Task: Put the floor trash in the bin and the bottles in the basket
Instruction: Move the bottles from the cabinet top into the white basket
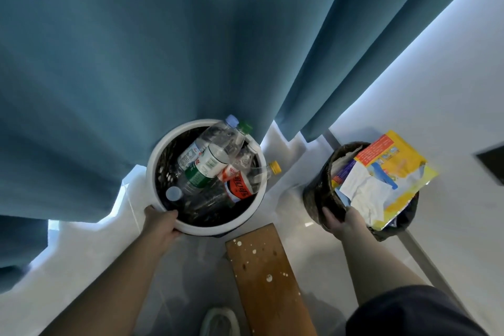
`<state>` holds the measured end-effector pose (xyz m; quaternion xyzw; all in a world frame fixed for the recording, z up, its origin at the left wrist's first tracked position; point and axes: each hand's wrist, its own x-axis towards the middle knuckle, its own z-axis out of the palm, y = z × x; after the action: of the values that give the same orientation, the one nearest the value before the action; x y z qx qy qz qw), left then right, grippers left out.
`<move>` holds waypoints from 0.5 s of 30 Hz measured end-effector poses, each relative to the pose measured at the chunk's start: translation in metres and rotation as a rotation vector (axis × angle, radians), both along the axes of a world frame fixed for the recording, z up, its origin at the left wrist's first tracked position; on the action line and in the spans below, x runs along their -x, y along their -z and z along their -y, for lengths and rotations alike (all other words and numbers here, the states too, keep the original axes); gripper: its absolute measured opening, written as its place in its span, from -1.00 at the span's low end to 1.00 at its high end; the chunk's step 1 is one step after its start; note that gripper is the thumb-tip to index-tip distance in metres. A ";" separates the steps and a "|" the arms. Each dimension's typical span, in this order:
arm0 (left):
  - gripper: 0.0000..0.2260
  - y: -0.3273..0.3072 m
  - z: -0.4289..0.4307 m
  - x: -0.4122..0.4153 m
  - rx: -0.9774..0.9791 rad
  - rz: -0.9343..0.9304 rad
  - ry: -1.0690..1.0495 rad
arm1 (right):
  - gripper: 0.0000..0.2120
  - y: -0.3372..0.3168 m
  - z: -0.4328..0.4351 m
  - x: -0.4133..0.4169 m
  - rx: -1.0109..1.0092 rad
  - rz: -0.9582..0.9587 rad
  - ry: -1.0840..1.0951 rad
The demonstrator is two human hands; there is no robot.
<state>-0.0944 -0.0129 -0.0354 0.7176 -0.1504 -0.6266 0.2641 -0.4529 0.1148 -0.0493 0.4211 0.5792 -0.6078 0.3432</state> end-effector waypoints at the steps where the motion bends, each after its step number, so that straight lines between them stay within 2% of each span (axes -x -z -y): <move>1: -0.54 0.001 0.000 -0.001 -0.003 -0.003 0.000 | -0.41 0.007 0.000 0.005 0.002 0.039 0.020; 2: -0.54 0.003 0.000 -0.002 -0.004 -0.006 -0.003 | -0.46 0.010 -0.001 0.006 0.012 0.037 0.008; 5: -0.56 0.005 0.001 -0.004 -0.008 -0.030 0.000 | -0.86 0.012 -0.002 0.004 0.155 0.029 -0.038; 6: -0.56 0.006 0.002 -0.004 -0.008 -0.040 0.003 | -0.88 0.012 -0.002 0.004 0.163 0.050 0.002; 10: -0.60 0.004 0.003 -0.002 0.014 -0.058 0.014 | -0.54 0.004 0.011 0.005 0.056 0.035 0.123; 11: -0.60 0.004 0.003 0.000 0.022 -0.061 0.016 | -0.52 -0.002 0.015 0.002 0.034 0.029 0.100; 15: -0.61 0.005 0.004 0.001 0.018 -0.062 0.022 | -0.56 -0.005 0.031 -0.002 -0.005 -0.061 -0.255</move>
<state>-0.0957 -0.0174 -0.0402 0.6937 -0.1559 -0.6501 0.2681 -0.4510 0.0840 -0.0440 0.3261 0.6397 -0.5703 0.3991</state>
